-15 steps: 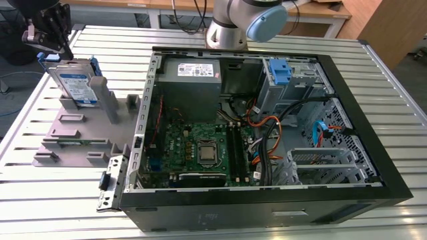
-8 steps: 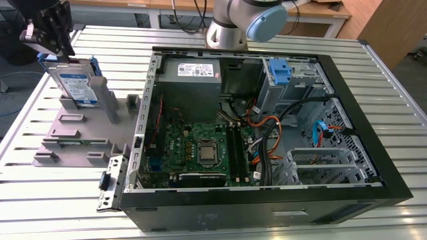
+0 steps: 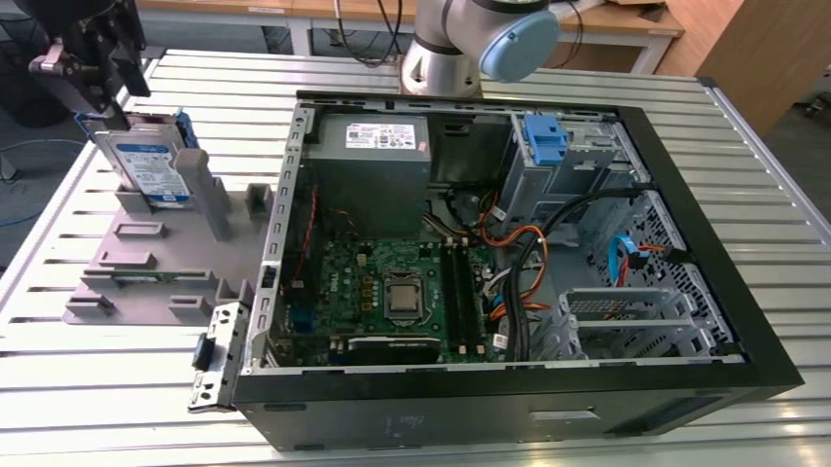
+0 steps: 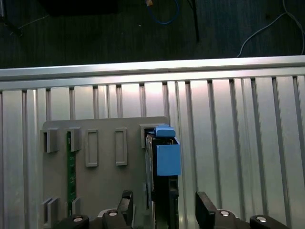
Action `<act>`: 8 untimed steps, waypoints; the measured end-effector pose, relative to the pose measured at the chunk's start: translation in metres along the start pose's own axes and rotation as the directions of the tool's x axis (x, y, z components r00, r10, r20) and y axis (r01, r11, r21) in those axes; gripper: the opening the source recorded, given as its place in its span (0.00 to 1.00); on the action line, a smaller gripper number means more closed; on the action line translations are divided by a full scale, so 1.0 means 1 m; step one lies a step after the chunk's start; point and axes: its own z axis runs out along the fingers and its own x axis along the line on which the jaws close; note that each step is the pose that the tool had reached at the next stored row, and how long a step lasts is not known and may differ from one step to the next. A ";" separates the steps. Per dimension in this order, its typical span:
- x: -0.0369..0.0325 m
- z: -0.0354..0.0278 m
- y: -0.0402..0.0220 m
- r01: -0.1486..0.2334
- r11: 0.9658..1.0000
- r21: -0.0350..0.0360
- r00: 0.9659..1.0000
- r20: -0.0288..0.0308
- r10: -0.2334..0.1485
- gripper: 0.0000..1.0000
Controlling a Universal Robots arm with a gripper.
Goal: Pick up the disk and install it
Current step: 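Pick up the disk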
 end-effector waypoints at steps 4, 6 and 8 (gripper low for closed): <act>0.0000 0.0000 0.0000 0.000 1.000 0.000 1.000 0.000 0.000 0.71; 0.0001 0.0023 0.0000 0.001 1.000 0.001 1.000 0.001 -0.001 0.71; 0.0004 0.0051 0.0002 0.008 1.000 0.002 1.000 0.001 -0.008 0.71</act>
